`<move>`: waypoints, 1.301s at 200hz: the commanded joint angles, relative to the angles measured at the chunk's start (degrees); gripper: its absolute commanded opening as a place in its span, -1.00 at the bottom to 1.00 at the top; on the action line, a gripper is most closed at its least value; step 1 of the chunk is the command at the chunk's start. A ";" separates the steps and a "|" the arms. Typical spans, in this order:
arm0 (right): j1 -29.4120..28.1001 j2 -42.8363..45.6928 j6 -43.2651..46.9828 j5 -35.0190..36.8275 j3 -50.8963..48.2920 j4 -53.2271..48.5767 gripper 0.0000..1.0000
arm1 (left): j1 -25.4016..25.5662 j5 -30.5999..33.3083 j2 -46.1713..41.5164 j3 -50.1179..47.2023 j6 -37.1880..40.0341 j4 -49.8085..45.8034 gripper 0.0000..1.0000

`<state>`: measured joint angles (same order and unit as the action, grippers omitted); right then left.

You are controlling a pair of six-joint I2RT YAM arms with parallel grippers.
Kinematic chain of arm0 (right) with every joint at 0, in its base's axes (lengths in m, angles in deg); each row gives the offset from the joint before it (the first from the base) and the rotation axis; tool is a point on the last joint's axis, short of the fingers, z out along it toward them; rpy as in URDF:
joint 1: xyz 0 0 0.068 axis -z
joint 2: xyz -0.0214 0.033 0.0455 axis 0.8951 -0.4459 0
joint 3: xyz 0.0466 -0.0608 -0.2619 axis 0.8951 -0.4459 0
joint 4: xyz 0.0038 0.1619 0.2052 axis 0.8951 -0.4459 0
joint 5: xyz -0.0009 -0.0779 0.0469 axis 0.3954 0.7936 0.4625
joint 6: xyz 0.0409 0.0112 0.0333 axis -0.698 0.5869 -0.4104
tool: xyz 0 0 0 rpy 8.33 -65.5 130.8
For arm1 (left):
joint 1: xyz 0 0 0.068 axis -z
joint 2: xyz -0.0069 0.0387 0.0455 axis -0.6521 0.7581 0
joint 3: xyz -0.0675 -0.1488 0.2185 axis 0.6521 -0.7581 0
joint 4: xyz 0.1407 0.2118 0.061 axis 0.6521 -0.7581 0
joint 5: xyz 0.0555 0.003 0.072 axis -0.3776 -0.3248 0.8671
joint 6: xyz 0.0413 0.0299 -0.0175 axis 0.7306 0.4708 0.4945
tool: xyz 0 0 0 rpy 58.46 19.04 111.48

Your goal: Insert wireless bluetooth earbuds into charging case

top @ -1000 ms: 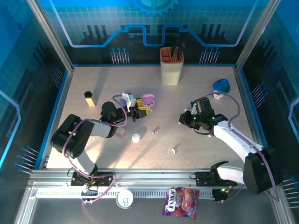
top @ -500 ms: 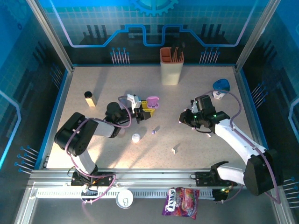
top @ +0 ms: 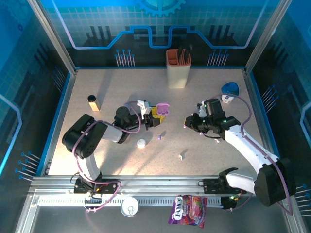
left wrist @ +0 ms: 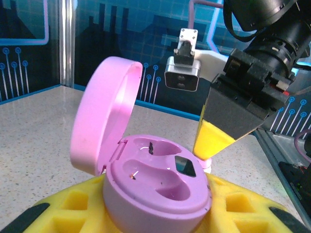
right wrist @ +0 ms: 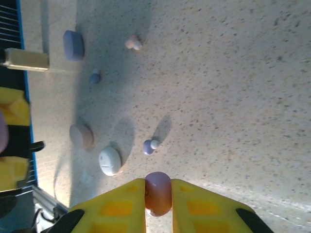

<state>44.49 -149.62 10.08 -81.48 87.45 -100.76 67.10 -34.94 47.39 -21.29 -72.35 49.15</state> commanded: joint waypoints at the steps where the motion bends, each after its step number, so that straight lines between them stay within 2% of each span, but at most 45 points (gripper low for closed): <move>1: 0.92 0.94 -2.80 -4.74 0.01 2.20 -0.68 | 1.31 0.40 1.62 1.66 2.39 1.60 -0.35; 58: 0.38 2.55 -5.37 -10.05 -1.57 9.53 -0.63 | 2.89 0.63 3.18 2.80 4.84 1.55 -0.34; 106: -4.32 5.21 -5.12 -6.39 2.38 8.52 -0.65 | 3.85 1.20 3.56 2.64 5.88 1.53 -0.34; 133: -7.49 3.83 -3.48 -3.97 5.47 7.55 -0.67 | 4.84 2.76 3.04 2.08 6.30 1.54 -0.36; 151: -10.01 3.02 -1.71 1.31 8.16 7.06 -0.69 | 5.33 3.53 2.50 1.67 6.46 1.47 -0.36; 174: -11.82 1.31 -0.20 4.23 10.78 7.06 -0.69 | 5.67 4.74 2.03 1.45 6.29 1.53 -0.36; 260: -13.84 -3.52 2.34 6.29 13.39 7.76 -0.71 | 7.09 6.50 0.78 0.96 6.21 1.54 -0.36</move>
<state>31.33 -152.61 10.82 -76.43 99.60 -93.50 73.37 -29.30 50.10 -19.63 -67.89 49.11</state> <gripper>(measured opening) 0.151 0.351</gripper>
